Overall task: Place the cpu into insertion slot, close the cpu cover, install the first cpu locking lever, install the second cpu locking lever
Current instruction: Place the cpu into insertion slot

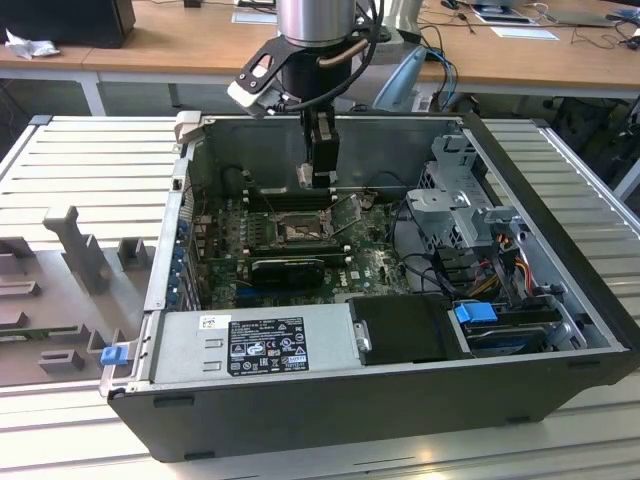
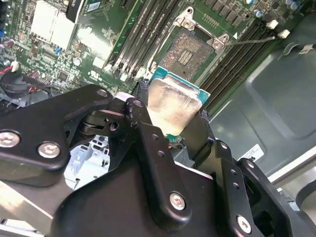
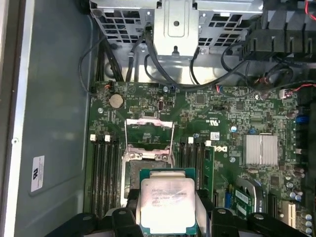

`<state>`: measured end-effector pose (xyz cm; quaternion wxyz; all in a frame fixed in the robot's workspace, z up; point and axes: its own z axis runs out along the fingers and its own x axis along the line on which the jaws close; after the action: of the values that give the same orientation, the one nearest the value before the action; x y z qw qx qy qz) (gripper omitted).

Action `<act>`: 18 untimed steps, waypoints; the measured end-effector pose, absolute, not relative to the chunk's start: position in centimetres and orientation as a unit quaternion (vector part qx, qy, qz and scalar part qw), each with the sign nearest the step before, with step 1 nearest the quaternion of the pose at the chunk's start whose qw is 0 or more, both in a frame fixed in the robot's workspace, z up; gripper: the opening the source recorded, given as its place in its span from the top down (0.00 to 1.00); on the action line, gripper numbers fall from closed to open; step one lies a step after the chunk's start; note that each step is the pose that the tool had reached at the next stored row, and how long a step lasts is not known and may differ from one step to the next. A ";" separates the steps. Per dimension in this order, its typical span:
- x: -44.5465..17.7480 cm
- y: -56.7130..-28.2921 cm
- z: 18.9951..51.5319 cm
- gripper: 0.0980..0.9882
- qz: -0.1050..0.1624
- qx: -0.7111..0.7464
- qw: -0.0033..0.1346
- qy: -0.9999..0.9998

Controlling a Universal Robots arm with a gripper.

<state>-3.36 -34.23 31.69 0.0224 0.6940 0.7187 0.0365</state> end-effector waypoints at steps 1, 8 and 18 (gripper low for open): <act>-3.4 -34.2 31.3 0.52 0.036 0.694 0.022 0.719; -3.4 -34.1 29.7 0.52 0.036 0.695 0.022 0.718; -3.6 -34.0 27.5 0.52 0.037 0.711 0.025 0.701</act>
<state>-3.58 -33.96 27.46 0.0246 0.7114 0.7014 0.0365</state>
